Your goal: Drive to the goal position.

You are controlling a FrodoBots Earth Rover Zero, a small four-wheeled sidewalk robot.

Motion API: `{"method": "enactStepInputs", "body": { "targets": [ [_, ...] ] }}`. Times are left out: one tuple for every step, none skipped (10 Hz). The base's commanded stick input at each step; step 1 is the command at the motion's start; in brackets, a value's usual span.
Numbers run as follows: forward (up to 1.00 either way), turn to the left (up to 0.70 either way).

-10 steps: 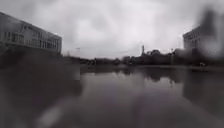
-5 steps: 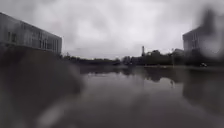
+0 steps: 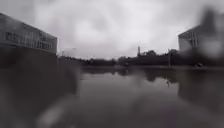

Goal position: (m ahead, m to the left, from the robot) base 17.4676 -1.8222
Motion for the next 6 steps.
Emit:
{"method": "enactStepInputs", "body": {
  "targets": [
    [0.7, 0.0],
    [0.7, 0.0],
    [0.7, 0.0],
    [0.7, 0.0],
    [0.7, 0.0],
    [0.7, 0.0]
  ]
}}
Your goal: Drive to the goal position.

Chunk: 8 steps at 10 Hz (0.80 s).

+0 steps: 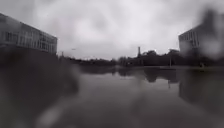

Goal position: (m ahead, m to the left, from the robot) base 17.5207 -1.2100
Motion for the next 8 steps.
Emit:
{"method": "enactStepInputs", "body": {
  "targets": [
    [0.7, 0.0],
    [0.7, 0.0],
    [0.7, 0.0],
    [0.7, 0.0],
    [0.7, 0.0],
    [0.7, 0.0],
    [0.7, 0.0],
    [0.7, 0.0]
  ]
}}
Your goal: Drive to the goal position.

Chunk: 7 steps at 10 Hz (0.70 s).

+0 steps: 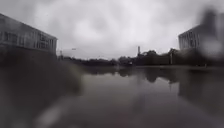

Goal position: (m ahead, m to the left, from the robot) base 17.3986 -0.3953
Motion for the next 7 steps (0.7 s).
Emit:
{"method": "enactStepInputs", "body": {
  "targets": [
    [0.7, 0.0],
    [0.7, 0.0],
    [0.7, 0.0],
    [0.7, 0.0],
    [0.7, 0.0],
    [0.7, 0.0],
    [0.7, 0.0]
  ]
}}
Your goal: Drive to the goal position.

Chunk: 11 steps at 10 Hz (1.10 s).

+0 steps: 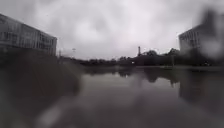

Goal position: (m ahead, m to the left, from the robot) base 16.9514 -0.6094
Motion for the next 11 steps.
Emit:
{"method": "enactStepInputs", "body": {
  "targets": [
    [0.7, 0.0],
    [0.7, 0.0],
    [0.7, 0.0],
    [0.7, 0.0],
    [0.7, 0.0],
    [0.7, 0.0],
    [0.7, 0.0],
    [0.7, 0.0],
    [0.7, 0.0],
    [0.7, 0.0],
    [0.7, 0.0]
  ]
}}
